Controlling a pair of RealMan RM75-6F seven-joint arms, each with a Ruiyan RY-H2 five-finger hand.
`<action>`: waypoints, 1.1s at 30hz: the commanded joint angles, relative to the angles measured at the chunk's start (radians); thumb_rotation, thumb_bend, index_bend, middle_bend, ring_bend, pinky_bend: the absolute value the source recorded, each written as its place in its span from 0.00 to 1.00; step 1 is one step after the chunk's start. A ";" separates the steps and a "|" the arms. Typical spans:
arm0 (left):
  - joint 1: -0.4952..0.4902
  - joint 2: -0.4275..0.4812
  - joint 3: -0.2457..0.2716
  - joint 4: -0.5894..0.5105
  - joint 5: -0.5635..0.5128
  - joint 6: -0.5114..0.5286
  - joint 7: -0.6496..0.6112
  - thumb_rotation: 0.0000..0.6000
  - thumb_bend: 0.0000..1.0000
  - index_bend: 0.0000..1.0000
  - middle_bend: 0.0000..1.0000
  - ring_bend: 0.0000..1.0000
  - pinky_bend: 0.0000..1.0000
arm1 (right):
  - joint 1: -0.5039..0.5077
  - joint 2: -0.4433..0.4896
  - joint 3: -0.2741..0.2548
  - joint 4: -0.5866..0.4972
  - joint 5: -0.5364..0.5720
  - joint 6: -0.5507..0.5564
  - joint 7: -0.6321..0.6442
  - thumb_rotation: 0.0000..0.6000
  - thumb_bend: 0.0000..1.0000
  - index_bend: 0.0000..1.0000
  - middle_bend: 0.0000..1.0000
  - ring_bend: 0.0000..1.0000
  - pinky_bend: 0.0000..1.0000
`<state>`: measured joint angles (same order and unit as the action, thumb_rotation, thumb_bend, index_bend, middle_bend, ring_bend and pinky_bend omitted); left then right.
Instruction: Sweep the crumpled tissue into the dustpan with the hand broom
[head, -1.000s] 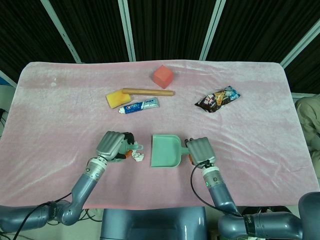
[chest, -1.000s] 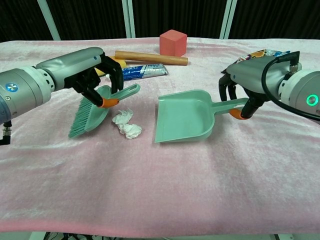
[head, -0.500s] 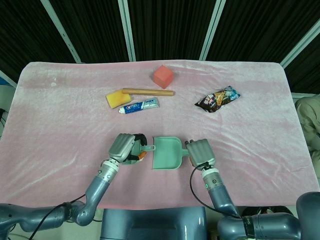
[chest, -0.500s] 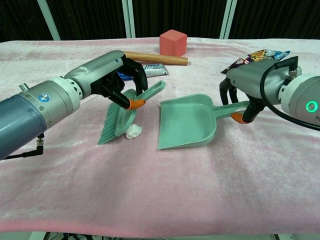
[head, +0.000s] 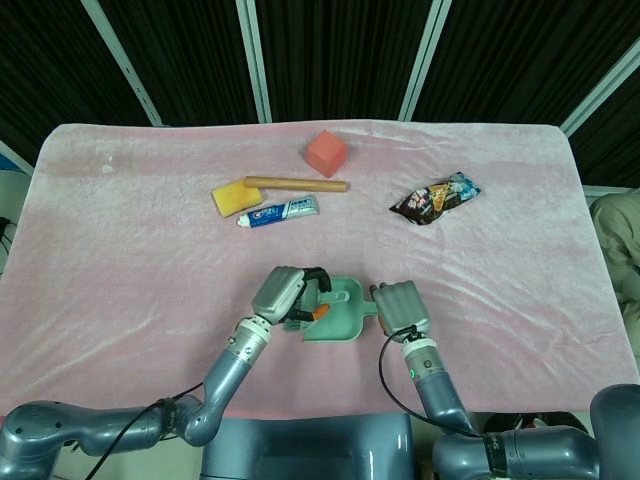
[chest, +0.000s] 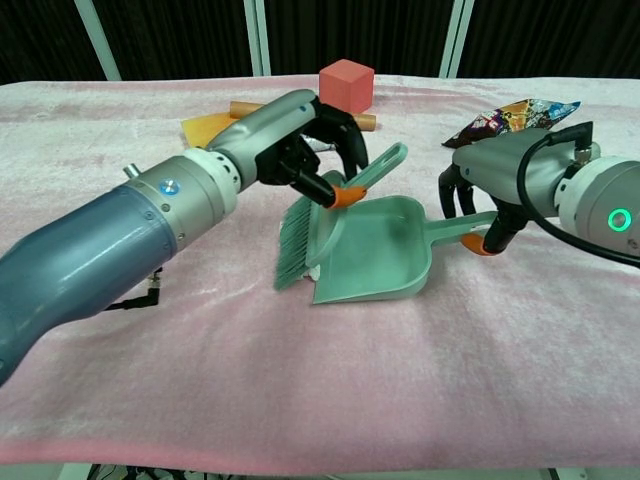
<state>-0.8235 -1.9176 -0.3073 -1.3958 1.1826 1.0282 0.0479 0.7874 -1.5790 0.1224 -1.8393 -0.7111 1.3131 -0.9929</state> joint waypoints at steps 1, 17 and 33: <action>-0.032 -0.034 -0.024 0.027 0.016 -0.014 -0.022 1.00 0.40 0.60 0.65 0.90 0.99 | -0.001 -0.006 0.002 -0.004 0.005 0.003 0.003 1.00 0.52 0.68 0.64 0.73 0.78; 0.000 0.026 -0.011 -0.005 0.190 0.106 -0.208 1.00 0.40 0.60 0.65 0.90 0.99 | 0.000 -0.005 0.004 -0.021 0.026 0.015 -0.004 1.00 0.52 0.68 0.64 0.73 0.78; 0.037 0.056 0.054 0.072 0.120 0.024 -0.196 1.00 0.40 0.60 0.65 0.90 0.99 | 0.004 -0.016 -0.001 0.001 0.031 0.001 0.001 1.00 0.52 0.68 0.64 0.73 0.78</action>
<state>-0.7827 -1.8529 -0.2541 -1.3316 1.3066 1.0584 -0.1453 0.7912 -1.5955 0.1215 -1.8385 -0.6805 1.3140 -0.9922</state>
